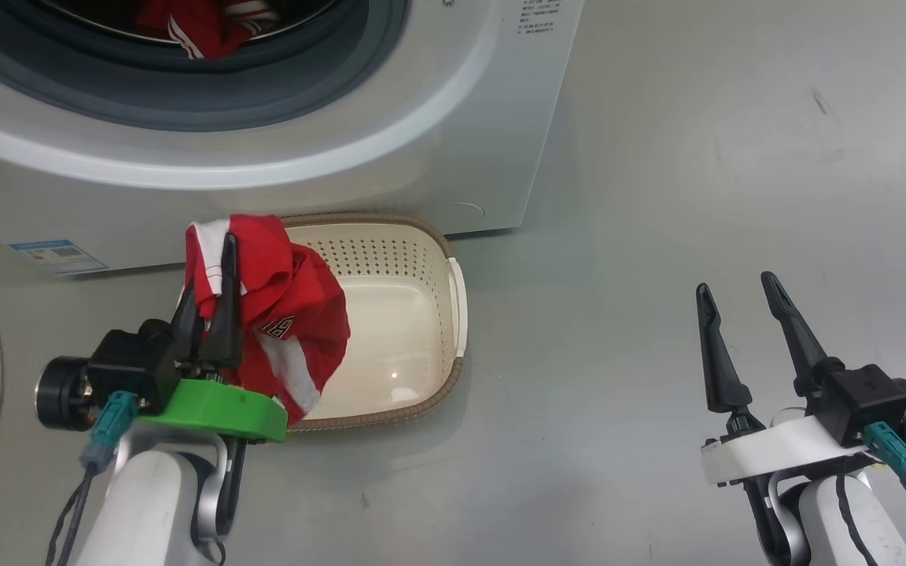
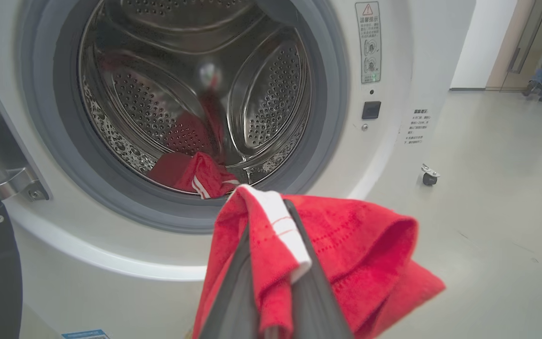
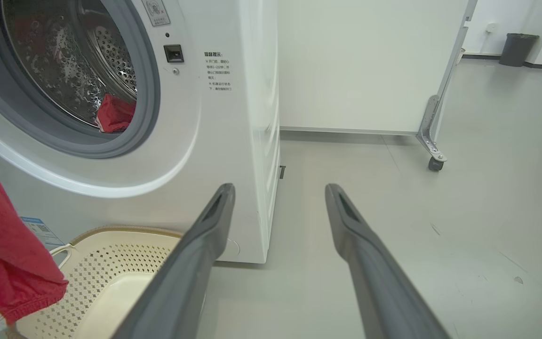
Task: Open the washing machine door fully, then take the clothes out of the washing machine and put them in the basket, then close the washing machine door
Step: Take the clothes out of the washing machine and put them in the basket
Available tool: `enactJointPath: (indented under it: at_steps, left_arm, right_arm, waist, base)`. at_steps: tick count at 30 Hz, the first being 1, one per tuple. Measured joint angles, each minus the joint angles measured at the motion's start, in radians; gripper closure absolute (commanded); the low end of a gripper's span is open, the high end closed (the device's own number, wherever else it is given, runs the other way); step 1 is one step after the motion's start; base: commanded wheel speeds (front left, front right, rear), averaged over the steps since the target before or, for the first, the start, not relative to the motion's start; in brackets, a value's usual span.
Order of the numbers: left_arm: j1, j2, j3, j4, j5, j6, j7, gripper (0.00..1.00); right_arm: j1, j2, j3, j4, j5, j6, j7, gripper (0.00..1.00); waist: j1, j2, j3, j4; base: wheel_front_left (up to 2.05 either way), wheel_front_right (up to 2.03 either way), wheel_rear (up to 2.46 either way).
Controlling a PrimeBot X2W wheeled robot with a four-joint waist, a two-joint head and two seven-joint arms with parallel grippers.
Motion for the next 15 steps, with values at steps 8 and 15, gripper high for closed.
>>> enactJointPath:
  at_steps: [8,15]
  left_arm:
    - [0.007,-0.008,0.026,0.079,-0.051,0.012,0.031,1.0]
    - [-0.027,-0.014,0.04,0.211,-0.087,0.013,0.072,1.0]
  right_arm:
    - [-0.005,0.003,0.005,-0.026,0.0,0.0,0.0,0.0]
    - [-0.049,0.005,0.015,-0.055,0.0,0.002,0.0,0.0]
  waist:
    - [0.0,0.0,0.06,-0.018]
    - [0.0,0.0,0.133,-0.036]
  base:
    - [0.0,0.0,0.0]
    - [0.0,0.0,0.0]
